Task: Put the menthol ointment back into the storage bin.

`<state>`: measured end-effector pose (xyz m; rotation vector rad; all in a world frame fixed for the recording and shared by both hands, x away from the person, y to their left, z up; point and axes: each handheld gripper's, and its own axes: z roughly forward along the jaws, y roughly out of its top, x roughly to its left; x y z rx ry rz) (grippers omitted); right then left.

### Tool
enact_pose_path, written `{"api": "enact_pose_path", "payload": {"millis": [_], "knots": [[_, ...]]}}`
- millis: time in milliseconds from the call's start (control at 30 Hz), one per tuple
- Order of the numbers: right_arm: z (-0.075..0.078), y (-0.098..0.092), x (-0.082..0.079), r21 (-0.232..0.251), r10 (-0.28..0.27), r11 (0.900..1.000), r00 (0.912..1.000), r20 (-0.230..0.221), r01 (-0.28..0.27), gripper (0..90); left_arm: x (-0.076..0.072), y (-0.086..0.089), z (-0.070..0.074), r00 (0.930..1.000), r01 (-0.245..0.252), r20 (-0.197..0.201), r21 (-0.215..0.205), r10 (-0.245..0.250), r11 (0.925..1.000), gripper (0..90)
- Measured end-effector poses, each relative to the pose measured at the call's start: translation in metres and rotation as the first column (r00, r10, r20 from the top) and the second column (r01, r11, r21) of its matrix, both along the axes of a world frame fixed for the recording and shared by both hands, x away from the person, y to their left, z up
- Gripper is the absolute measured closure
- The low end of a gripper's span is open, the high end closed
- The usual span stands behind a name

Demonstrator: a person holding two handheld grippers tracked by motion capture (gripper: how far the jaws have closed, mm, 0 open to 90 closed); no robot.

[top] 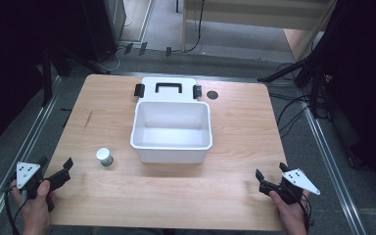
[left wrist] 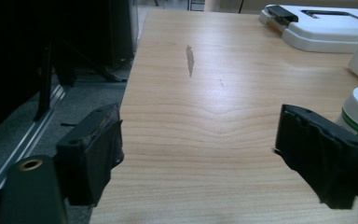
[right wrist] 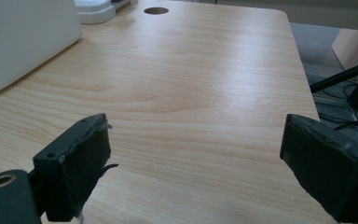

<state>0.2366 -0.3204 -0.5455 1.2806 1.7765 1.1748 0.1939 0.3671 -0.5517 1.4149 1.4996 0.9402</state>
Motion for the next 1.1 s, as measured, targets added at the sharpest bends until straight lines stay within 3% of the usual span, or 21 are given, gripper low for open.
{"api": "enact_pose_path", "payload": {"millis": [100, 233, 333, 433, 600, 767, 900, 1100], "knots": [[0.000, 0.000, -0.001, -0.004, 0.001, 1.000, 1.0000, 0.004, -0.001, 8.7, -0.001, 0.000, 0.000, 0.9998, 0.019, 0.008, 0.004, -0.019, 0.9998, 14.0], [0.000, 0.000, 0.001, 0.001, 0.001, 1.000, 1.0000, -0.003, -0.001, 8.6, 0.002, -0.006, 0.000, 0.9966, 0.077, -0.032, 0.041, -0.076, 0.9962, 14.1], [0.000, -0.002, 0.002, 0.024, -0.006, 1.000, 0.9999, -0.009, 0.006, 8.7, 0.002, -0.007, 0.000, 0.9967, 0.075, -0.034, 0.044, -0.074, 0.9962, 14.2], [0.000, -0.002, 0.000, 0.023, -0.005, 1.000, 1.0000, -0.006, 0.005, 8.7, 0.003, -0.007, 0.000, 0.9965, 0.076, -0.038, 0.044, -0.075, 0.9961, 2.2], [0.000, -0.001, 0.000, 0.018, -0.005, 1.000, 1.0000, -0.005, 0.005, 9.0, 0.000, -0.008, 0.000, 0.9973, 0.067, -0.033, 0.046, -0.065, 0.9967, 0.0], [0.000, 0.000, -0.002, 0.003, 0.010, 1.000, 0.9999, 0.010, -0.010, 9.1, 0.002, -0.013, 0.000, 0.9965, 0.069, -0.054, 0.088, -0.065, 0.9938, 0.0], [0.000, -0.002, 0.000, 0.019, 0.004, 1.000, 1.0000, -0.005, -0.004, 9.1, 0.003, -0.009, 0.001, 0.9967, 0.046, -0.069, 0.058, -0.042, 0.9972, 0.0], [0.000, 0.002, -0.002, -0.019, 0.022, 1.000, 0.9997, 0.007, -0.022, 9.1, 0.007, -0.008, 0.006, 0.9941, 0.057, -0.094, 0.046, -0.053, 0.9973, 0.0]]}}
